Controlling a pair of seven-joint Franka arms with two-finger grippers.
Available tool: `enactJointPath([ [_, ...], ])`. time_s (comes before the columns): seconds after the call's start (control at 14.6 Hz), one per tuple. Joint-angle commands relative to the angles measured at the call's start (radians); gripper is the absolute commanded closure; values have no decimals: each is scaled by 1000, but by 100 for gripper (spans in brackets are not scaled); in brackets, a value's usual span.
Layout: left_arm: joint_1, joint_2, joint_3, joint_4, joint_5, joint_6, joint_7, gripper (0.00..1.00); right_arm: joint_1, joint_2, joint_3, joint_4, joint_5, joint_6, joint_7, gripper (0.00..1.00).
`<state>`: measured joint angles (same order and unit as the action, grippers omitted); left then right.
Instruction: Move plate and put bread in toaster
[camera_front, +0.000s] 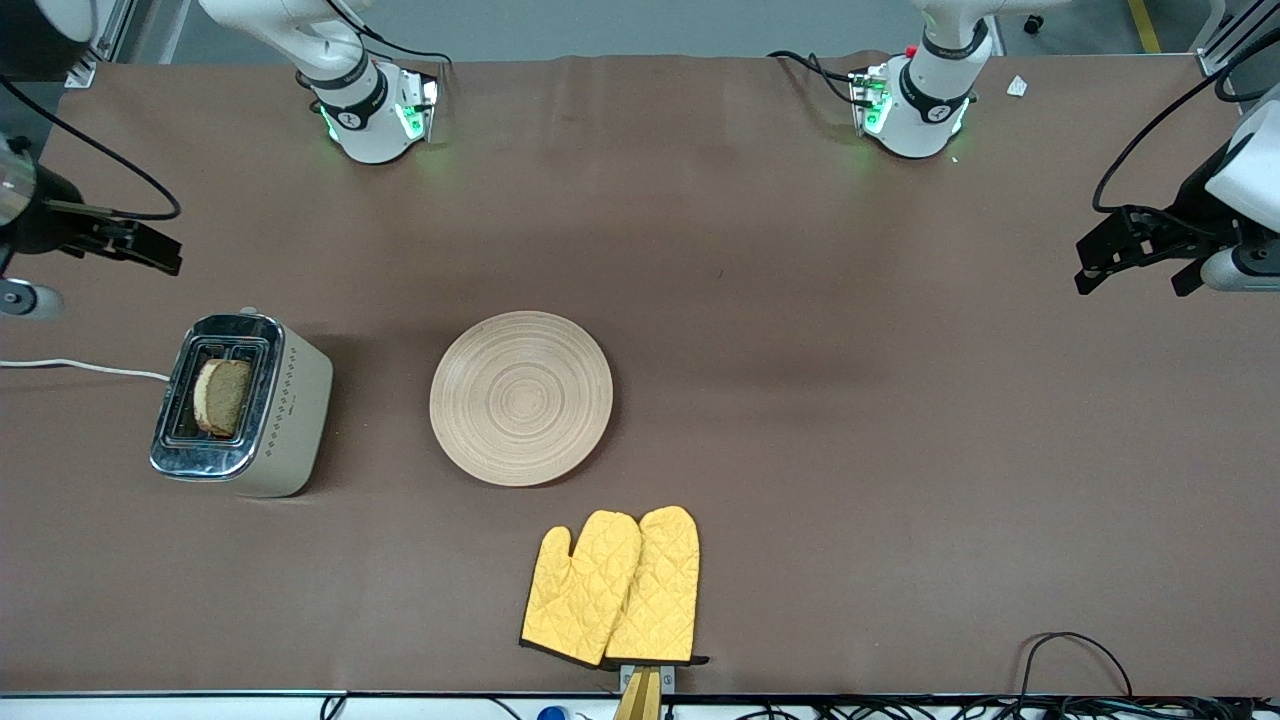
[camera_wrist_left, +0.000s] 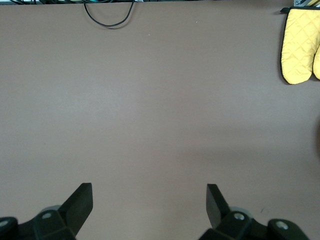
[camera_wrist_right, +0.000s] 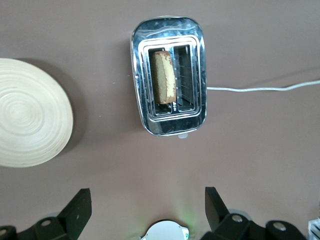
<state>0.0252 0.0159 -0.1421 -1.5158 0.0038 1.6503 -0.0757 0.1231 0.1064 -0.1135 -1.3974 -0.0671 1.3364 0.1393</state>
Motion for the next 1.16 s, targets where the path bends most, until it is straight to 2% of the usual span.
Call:
enactJointPath([
  [0.0,2,1,-7,19,19,-18,4,0,-77,-30,18,-46,44,41,-125,0],
  [0.2,2,1,-5,19,21,-20,4,0,-160,-30,38,-71,96,96,-223,0],
  [0.34,2,3,-5,19,19,-18,4,0,-195,-28,69,-71,101,110,-259,0],
  [1.09,4,1,-5,19,19,-18,4,0,-172,-31,74,-66,96,112,-257,0],
])
